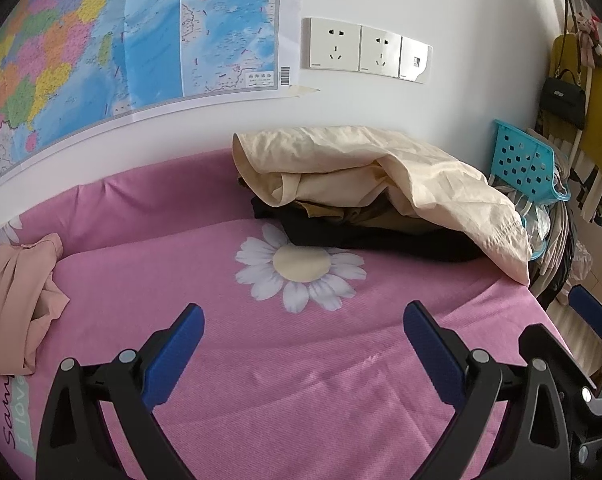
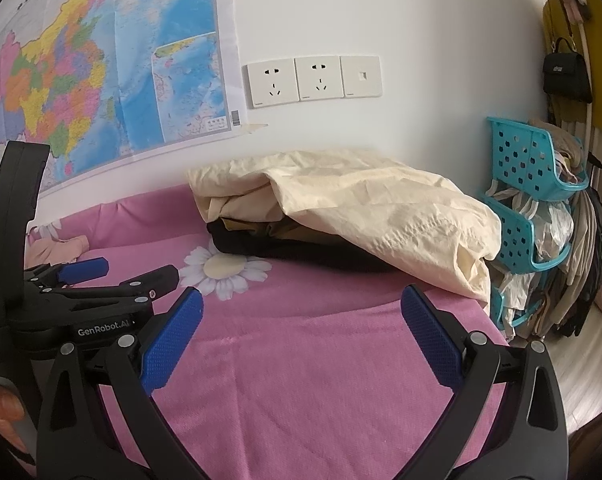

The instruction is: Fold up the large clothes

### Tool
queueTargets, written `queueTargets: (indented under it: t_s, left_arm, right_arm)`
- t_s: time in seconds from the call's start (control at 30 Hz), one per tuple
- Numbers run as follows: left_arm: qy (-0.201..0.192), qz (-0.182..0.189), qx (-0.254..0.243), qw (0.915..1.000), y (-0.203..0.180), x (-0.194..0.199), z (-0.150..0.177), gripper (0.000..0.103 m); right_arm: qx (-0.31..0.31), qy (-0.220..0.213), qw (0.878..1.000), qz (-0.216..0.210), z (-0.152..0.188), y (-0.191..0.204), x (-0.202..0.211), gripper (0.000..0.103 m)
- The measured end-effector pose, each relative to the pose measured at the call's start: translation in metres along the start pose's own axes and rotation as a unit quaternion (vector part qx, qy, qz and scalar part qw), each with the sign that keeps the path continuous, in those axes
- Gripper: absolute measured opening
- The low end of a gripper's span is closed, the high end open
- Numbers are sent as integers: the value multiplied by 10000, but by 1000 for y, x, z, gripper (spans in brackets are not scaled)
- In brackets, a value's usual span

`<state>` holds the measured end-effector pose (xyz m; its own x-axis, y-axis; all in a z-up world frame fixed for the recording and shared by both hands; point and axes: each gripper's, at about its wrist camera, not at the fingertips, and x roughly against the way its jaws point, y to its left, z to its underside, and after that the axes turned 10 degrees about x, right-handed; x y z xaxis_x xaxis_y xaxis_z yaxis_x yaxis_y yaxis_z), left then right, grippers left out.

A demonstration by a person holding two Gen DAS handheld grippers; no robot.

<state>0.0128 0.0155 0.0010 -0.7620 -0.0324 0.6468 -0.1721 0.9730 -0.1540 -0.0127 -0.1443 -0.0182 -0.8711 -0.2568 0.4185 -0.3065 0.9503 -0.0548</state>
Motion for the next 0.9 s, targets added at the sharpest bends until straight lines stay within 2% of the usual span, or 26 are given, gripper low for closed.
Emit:
queueTargets:
  t_s: [0.9]
  left_arm:
    - [47, -40, 64, 10000, 1, -4, -2, 97]
  right_arm:
    - [55, -5, 10000, -30, -1, 2, -4, 98]
